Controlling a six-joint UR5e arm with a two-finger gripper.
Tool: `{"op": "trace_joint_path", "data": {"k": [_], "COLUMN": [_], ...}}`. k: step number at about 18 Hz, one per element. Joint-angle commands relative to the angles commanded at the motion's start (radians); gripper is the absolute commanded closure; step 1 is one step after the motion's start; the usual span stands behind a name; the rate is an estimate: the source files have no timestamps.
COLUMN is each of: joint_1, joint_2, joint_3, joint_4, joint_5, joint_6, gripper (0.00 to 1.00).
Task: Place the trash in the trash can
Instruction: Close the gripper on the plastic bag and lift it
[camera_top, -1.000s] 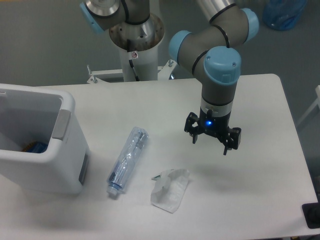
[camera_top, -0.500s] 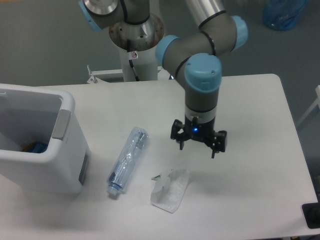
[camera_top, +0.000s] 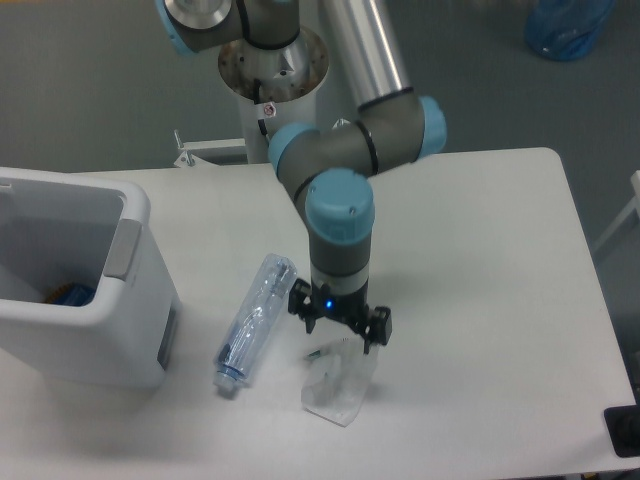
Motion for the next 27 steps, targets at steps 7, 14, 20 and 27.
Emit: {"op": "trace_joint_path", "data": {"k": [7, 14, 20, 27], "joint_1": [-0.04, -0.037, -0.012, 0.026], "joint_2": [-0.048, -0.035, 0.018, 0.155], "joint_3": [0.012, 0.063, 0.08, 0.097], "joint_4": [0.003, -0.009, -0.012, -0.012], "joint_5": [0.045, 0.006, -0.167, -0.42], "joint_6": [-0.069, -0.086, -0.193, -0.325], "gripper": [0.82, 1.0, 1.0, 1.0]}}
